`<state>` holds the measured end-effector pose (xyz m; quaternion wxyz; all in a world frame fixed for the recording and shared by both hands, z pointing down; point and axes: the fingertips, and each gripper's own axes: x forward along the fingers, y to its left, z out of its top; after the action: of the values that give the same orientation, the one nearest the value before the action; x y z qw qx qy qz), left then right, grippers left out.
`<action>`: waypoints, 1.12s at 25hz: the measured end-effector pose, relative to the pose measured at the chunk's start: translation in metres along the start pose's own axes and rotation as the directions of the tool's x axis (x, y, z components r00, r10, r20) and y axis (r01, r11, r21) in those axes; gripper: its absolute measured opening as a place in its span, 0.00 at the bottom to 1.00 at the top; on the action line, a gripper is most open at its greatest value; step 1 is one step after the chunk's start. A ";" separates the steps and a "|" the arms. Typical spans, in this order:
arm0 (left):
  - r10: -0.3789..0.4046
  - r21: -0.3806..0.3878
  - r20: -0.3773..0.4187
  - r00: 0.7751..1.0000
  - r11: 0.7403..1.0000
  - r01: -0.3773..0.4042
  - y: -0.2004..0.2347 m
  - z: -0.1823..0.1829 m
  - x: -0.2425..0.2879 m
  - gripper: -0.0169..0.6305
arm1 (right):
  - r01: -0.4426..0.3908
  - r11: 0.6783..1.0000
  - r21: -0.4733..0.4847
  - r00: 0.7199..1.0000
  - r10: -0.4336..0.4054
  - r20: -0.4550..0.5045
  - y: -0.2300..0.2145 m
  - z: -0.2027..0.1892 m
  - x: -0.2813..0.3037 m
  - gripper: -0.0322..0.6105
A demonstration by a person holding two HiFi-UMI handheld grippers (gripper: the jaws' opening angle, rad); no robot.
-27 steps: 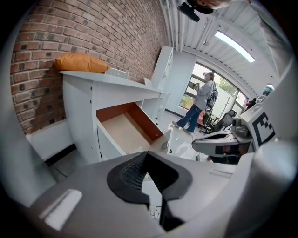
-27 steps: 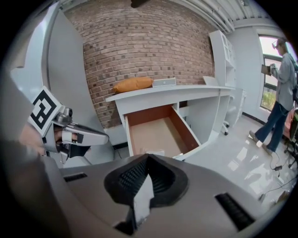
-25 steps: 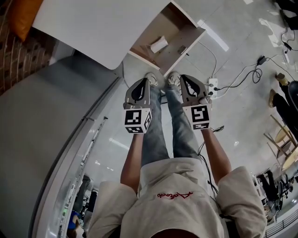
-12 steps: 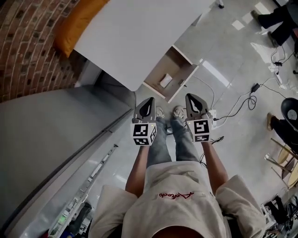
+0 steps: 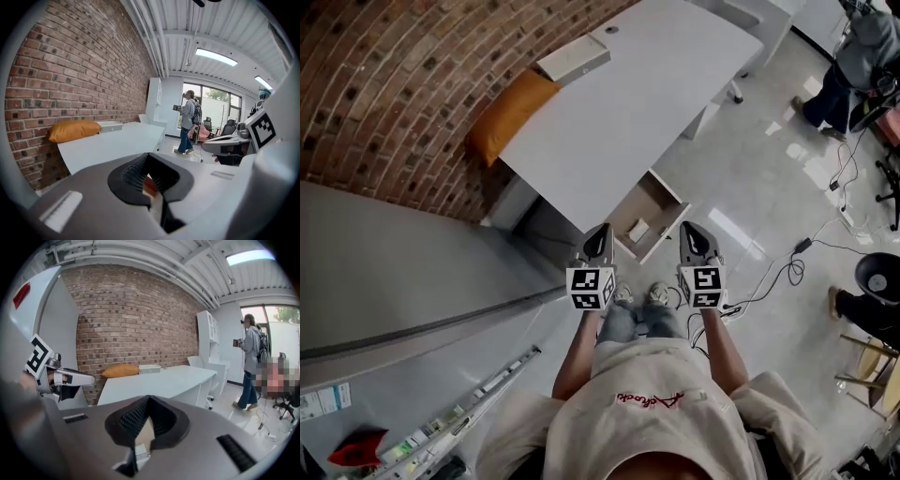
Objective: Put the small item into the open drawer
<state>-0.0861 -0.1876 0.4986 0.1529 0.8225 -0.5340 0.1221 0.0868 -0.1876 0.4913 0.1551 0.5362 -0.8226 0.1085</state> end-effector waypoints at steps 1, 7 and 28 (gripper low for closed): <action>0.002 0.007 0.014 1.000 1.000 -0.002 -0.001 0.011 -0.002 0.04 | 0.003 1.000 0.000 1.000 -0.003 0.009 -0.001 0.007 -0.004 0.07; 0.026 0.049 0.112 0.993 0.998 -0.032 0.009 0.080 -0.005 0.04 | 0.022 1.000 -0.022 0.995 -0.019 0.101 -0.015 0.066 -0.004 0.07; 0.054 0.100 0.229 0.972 0.992 -0.078 0.030 0.151 -0.032 0.04 | 0.114 0.992 -0.063 0.974 -0.099 0.205 -0.034 0.137 -0.025 0.07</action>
<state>-0.1208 -0.2304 0.3513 0.0424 0.8199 -0.5676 0.0617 0.1080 -0.2273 0.3552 0.0965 0.5816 -0.8076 0.0148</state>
